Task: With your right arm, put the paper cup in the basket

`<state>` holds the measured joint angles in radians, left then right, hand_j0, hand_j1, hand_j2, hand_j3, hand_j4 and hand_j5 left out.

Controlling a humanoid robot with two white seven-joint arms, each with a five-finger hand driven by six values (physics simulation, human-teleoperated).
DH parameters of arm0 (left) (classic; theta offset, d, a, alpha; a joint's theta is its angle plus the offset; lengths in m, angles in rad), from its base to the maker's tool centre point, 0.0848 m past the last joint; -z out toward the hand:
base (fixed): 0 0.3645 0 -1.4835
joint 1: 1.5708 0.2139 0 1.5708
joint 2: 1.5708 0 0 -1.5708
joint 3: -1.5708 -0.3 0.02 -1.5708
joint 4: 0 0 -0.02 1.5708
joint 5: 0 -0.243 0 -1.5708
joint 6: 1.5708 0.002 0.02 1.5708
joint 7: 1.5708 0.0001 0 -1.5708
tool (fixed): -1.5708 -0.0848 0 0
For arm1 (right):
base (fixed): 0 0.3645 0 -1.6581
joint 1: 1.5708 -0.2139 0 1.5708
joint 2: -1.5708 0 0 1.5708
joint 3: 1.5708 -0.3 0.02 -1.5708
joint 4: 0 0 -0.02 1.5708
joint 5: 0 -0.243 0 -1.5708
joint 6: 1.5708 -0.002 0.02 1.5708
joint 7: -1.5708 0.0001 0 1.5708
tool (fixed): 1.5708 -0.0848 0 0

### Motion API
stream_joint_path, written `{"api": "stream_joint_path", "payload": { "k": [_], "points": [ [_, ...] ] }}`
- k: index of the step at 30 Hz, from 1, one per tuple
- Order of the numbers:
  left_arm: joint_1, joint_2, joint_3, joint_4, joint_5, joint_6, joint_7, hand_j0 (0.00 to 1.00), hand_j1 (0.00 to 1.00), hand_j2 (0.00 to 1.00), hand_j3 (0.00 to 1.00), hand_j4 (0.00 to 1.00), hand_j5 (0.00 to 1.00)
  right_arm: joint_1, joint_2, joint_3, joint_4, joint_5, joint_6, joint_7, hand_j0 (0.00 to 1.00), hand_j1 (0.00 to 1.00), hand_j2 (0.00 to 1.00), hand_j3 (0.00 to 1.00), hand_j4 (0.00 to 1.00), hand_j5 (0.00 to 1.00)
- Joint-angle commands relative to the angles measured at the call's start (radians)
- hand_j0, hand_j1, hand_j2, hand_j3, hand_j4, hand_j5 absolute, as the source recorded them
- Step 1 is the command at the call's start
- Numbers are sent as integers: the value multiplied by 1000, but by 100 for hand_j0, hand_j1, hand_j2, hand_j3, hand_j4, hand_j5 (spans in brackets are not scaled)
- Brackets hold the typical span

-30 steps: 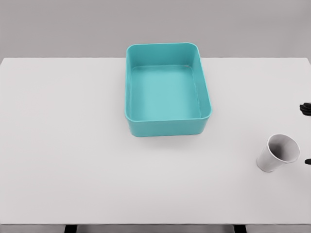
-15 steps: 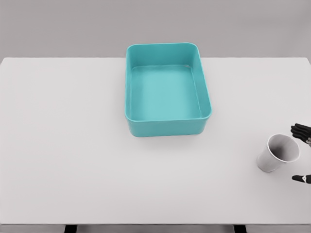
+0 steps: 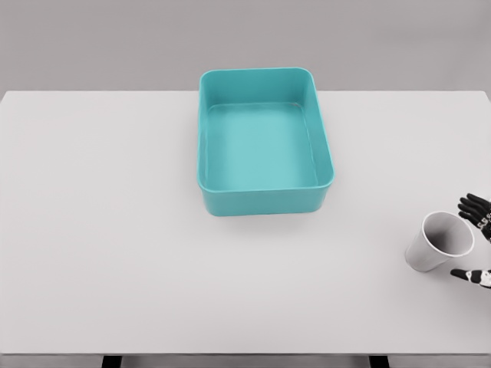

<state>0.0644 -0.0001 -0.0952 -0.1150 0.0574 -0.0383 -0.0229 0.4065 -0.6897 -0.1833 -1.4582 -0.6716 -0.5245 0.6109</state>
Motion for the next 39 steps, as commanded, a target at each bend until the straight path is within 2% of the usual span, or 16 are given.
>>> {"api": "stream_joint_path", "payload": {
  "k": [1,7,11,15,19,28,29,31,32,33,37,39],
  "points": [
    [0,0,0,0,-1,0,0,100,100,100,100,100,100,0,9,12,2,-6,1,0,100,100,100,100,100,100],
    [0,0,0,0,-1,0,0,100,100,100,100,100,100,-9,70,22,2,-8,1,0,100,100,100,100,100,100],
    [0,0,0,0,-1,0,0,100,100,100,100,100,100,-8,84,22,2,-8,1,0,100,100,100,100,100,100],
    [0,0,0,0,1,0,0,100,100,100,100,100,100,-20,85,28,1,-8,6,0,100,100,100,100,100,100],
    [0,0,0,0,1,0,0,100,100,100,100,100,100,-83,85,91,4,-8,21,0,100,100,100,100,100,100],
    [0,0,0,0,-1,0,0,100,100,100,100,100,100,-84,85,117,1,-6,21,0,99,99,99,99,99,99],
    [0,0,0,0,1,0,0,100,100,100,100,100,100,-84,84,117,2,-5,21,0,94,94,94,94,94,94],
    [0,0,0,0,1,0,0,100,100,100,100,100,100,-84,84,116,2,1,21,0,77,77,77,77,77,77],
    [0,0,0,0,1,0,0,100,100,100,100,100,100,-83,84,116,2,3,21,0,74,74,74,74,74,74],
    [0,0,0,0,-1,0,-2,100,100,100,100,100,100,-83,84,116,2,3,21,0,67,67,67,67,67,67],
    [0,0,0,0,1,0,0,100,100,100,100,100,100,-84,82,113,2,4,21,0,60,60,60,60,60,60],
    [0,0,0,0,-1,0,0,100,100,100,100,100,100,-86,79,108,1,4,23,0,60,60,60,60,60,60]
  ]
}}
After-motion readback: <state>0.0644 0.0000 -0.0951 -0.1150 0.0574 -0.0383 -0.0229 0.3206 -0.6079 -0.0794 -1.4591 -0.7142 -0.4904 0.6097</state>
